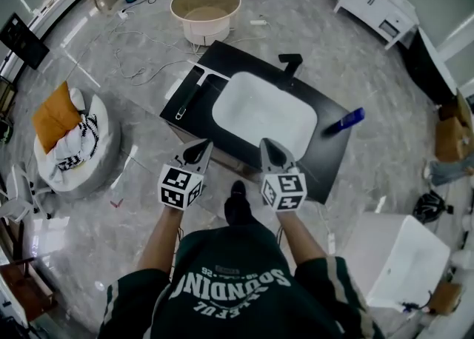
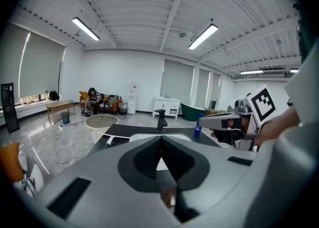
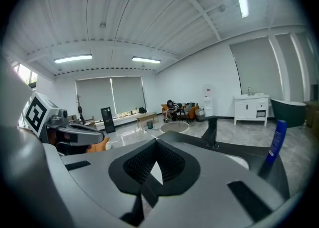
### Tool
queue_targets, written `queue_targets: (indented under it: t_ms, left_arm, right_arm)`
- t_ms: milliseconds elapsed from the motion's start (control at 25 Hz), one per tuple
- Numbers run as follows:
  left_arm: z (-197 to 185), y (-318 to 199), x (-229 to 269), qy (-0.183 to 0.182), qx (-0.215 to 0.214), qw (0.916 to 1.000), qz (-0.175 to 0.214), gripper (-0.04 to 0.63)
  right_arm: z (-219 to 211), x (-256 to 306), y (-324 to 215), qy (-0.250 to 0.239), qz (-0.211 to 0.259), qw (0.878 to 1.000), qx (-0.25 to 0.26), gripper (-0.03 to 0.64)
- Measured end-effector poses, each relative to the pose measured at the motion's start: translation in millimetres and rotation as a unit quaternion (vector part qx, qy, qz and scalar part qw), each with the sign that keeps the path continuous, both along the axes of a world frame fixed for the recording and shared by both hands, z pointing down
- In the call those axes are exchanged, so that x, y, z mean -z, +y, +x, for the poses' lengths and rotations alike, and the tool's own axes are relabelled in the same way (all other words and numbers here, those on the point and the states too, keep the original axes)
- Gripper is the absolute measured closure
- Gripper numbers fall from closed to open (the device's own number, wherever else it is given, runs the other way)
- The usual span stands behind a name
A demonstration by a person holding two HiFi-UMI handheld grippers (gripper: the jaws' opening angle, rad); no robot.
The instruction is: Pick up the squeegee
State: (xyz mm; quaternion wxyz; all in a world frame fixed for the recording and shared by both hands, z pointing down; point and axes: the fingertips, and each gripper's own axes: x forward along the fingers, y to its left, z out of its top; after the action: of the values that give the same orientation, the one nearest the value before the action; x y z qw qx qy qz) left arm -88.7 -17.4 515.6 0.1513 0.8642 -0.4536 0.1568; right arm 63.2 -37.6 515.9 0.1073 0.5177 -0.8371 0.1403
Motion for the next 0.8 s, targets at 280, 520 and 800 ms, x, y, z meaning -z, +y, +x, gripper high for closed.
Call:
queue_targets:
  t_ms: [280, 520, 800]
  left_arm:
    - [7, -90, -1, 0.002, 0.017, 0.9998, -0.007, 0.594]
    - [26, -138, 3, -0.002, 0.021, 0.9997, -0.01, 0.594]
    - [33, -176, 7, -0.013, 0.01, 0.9998, -0.007, 0.594]
  right_arm:
    - [-2, 5, -88, -0.001, -0.006, 1.0, 0.024, 0.615]
    - [15, -2, -132, -0.003, -0.022, 0.999, 0.031, 0.615]
    - [25, 2, -162, -0.01, -0.02, 1.0, 0.019, 0.615]
